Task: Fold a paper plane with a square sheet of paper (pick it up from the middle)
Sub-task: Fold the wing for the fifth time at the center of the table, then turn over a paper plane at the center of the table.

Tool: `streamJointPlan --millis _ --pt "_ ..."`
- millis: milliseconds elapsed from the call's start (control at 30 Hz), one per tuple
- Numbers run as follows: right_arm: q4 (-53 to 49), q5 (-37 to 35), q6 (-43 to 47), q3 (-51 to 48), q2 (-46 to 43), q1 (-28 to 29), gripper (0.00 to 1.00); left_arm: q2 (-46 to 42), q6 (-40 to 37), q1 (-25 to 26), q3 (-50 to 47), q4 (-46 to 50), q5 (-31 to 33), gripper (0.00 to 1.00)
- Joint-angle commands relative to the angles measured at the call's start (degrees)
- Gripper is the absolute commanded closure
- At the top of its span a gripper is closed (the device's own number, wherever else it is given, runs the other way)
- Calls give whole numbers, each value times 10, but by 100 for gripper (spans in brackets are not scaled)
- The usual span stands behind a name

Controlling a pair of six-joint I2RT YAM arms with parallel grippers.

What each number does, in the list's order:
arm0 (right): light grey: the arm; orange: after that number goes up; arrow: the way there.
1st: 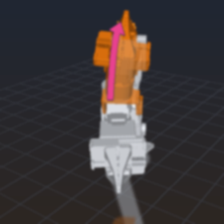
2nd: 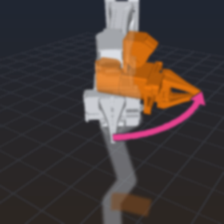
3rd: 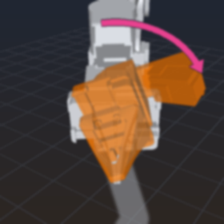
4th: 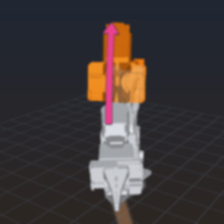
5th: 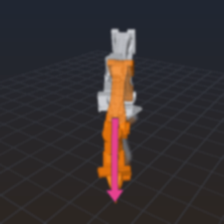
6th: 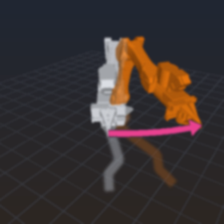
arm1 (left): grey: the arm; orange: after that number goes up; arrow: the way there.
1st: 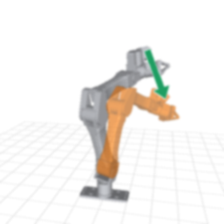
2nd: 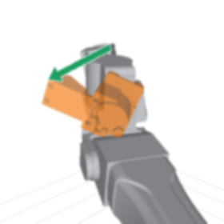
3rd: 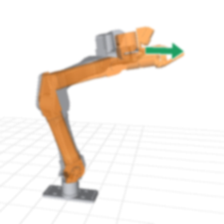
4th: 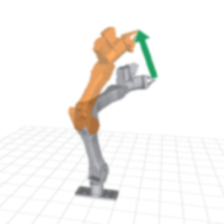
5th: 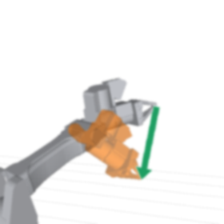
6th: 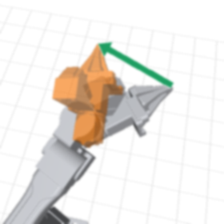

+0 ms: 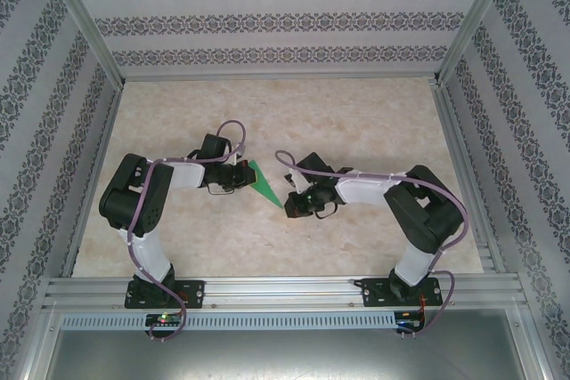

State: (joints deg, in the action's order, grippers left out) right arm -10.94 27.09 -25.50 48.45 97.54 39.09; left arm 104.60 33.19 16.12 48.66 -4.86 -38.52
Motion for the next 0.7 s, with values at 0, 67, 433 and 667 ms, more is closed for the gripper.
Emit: streamJointPlan --millis 0,67,433,667 --pt "14 -56 -18 8 -58 -6 100 -2 -3 -5 24 40 22 94" --pt "38 -106 -36 11 -86 -5 89 -25 12 -5 42 52 18 88" --pt "37 -200 -35 -11 -193 -86 25 -140 30 6 109 280 166 31" --pt "51 -174 22 -36 -212 -160 2 -146 110 89 129 380 335 12"
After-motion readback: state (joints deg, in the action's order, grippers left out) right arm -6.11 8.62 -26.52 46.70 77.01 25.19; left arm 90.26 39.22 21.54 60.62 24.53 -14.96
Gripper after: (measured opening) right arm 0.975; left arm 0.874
